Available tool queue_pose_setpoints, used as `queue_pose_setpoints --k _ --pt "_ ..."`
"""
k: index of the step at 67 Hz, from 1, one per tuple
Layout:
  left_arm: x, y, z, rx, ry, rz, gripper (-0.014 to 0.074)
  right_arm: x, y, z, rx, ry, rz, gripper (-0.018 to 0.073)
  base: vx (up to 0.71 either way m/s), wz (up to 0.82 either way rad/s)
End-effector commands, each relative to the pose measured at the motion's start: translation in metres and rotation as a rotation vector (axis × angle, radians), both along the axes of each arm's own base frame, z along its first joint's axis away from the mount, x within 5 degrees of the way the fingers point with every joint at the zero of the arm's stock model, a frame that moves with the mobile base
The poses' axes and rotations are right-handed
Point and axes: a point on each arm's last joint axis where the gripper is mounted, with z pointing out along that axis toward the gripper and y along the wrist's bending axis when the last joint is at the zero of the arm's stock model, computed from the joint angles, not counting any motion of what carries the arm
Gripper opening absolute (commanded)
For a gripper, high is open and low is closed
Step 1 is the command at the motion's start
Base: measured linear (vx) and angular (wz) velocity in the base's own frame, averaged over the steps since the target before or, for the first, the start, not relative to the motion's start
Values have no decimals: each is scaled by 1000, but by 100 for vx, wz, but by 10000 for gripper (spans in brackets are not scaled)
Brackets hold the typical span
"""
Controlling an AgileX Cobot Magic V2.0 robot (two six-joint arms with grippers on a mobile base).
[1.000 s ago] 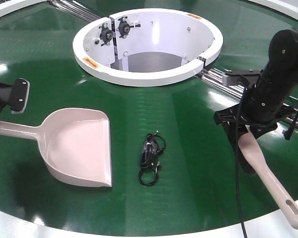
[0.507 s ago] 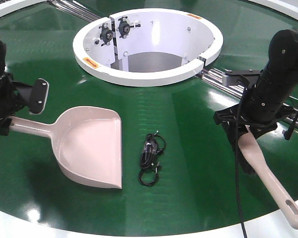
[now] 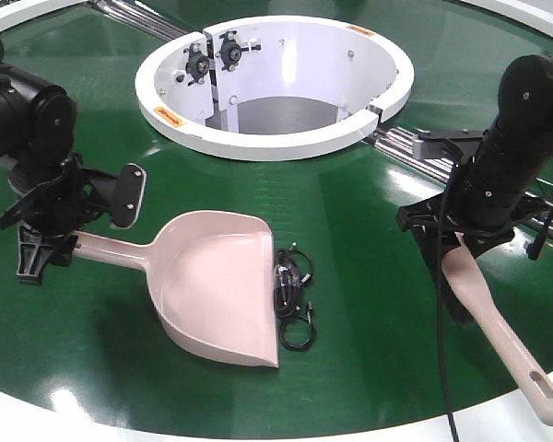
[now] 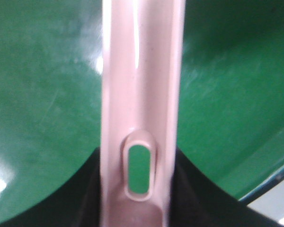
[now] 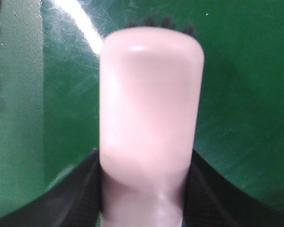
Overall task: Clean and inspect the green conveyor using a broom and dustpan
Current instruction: 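Slide the dustpan with the left gripper up against the black cables, then lift the brush with the right gripper and sweep cables into the dustpan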
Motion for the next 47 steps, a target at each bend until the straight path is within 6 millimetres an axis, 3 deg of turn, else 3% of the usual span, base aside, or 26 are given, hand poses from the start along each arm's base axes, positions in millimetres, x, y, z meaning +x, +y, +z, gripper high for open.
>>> queue_pose_setpoints --k 1,47 --pt "-8 -9 18 -37 -13 -9 -6 -11 -1 24 2 -17 13 -4 0 0" --pt "-8 -9 18 -35 -13 -9 -6 -11 -1 24 3 -17 13 -4 0 0"
